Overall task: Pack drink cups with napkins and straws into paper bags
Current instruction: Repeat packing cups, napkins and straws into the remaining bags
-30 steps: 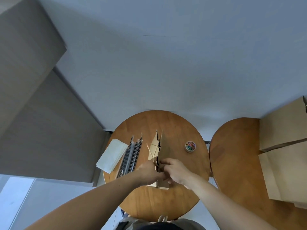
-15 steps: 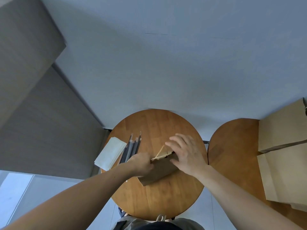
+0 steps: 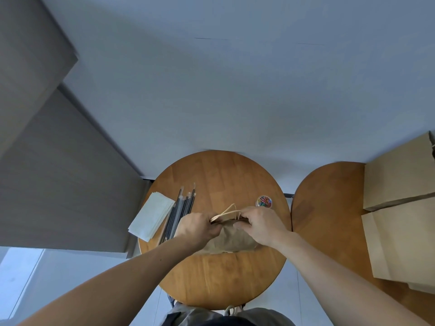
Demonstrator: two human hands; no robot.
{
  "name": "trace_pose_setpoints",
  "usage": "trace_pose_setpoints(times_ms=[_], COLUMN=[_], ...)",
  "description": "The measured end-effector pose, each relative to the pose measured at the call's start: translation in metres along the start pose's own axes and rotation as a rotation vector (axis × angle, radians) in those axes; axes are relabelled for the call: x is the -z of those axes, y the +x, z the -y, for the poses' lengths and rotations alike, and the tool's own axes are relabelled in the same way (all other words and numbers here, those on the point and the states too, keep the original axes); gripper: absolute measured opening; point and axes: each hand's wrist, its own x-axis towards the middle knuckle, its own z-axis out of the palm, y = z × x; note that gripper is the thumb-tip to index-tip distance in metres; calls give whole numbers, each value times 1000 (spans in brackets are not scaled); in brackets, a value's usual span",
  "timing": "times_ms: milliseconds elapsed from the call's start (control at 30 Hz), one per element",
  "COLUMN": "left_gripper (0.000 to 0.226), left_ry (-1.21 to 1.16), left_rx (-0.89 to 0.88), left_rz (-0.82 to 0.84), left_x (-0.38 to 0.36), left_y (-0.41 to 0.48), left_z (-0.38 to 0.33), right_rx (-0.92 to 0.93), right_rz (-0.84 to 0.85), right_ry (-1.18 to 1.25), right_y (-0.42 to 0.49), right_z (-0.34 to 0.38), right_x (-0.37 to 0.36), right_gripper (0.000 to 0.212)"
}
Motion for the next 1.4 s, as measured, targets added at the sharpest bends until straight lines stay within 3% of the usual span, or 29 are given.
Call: trace_pose_setpoints(times_ms=[100, 200, 300, 400, 500, 600, 767, 1000, 1400], left_gripper=[41, 38, 34, 38, 35, 19, 14, 13, 14], left_ry=[-67, -96, -139, -218, -274, -317, -323, -359, -372], left_rx=[-13, -2, 4, 31, 29, 33, 39, 67, 135], left_rz=[55, 94, 90, 57, 56, 78, 76, 59, 64], left_x=[3, 5, 4, 2, 0, -5, -12, -15, -14], left_y=[6, 14, 24, 34, 39, 45, 55, 57, 49], left_z=[3, 8, 15, 18, 18, 21, 23, 27, 22], right_rx=[-38, -107, -193, -357, -483, -484, -419, -398, -343], right_rz=[51, 117, -34, -162, -62, -9, 132, 191, 69], right_ry=[102, 355, 461, 265, 6, -108, -191, -355, -284], right_y=[4, 8, 15, 28, 46, 64, 89, 102, 101], right_z=[-6, -18, -45, -89, -130, -155, -172, -185, -186], right_x=[2, 6, 10, 5, -8, -23, -47, -62, -57], right_gripper=[24, 23, 26, 22, 27, 30, 25, 18, 22])
